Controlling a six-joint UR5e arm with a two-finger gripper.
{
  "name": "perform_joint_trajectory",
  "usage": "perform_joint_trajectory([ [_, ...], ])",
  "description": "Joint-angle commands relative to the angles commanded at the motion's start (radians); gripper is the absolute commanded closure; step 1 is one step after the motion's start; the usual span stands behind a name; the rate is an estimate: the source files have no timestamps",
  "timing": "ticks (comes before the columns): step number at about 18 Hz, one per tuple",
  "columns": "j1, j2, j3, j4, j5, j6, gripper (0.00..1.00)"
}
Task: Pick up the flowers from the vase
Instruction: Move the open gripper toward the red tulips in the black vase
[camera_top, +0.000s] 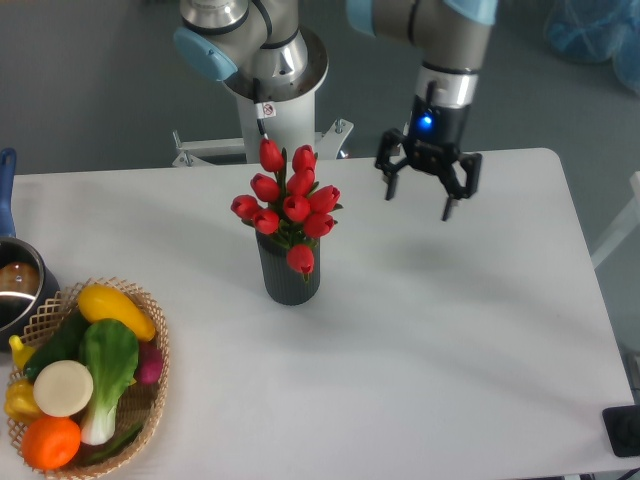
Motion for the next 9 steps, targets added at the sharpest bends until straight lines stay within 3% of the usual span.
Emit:
perform_joint_trajectory([
  [4, 0.009, -0.009, -0.049, -0.009, -0.238, -0.002, 0.0],
  [9, 0.008, -0.006, -0.075, -0.009, -0.278, -0.005, 0.0],
])
